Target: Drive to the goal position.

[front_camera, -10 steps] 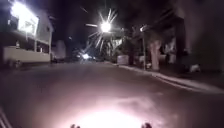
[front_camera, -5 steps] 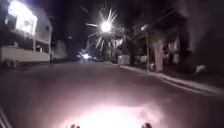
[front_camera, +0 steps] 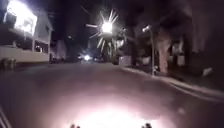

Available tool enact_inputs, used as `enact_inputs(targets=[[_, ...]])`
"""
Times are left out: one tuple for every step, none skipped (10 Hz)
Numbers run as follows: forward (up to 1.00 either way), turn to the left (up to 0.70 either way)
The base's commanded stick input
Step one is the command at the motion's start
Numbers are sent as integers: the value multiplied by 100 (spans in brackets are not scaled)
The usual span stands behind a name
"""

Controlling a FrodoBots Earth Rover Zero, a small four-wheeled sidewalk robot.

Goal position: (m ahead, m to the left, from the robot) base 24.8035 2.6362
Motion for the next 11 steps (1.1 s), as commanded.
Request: enact_inputs(targets=[[70,0],[70,0],[70,0],[70,0],[70,0],[70,0],[70,0],[70,0],[70,0],[70,0],[70,0]])
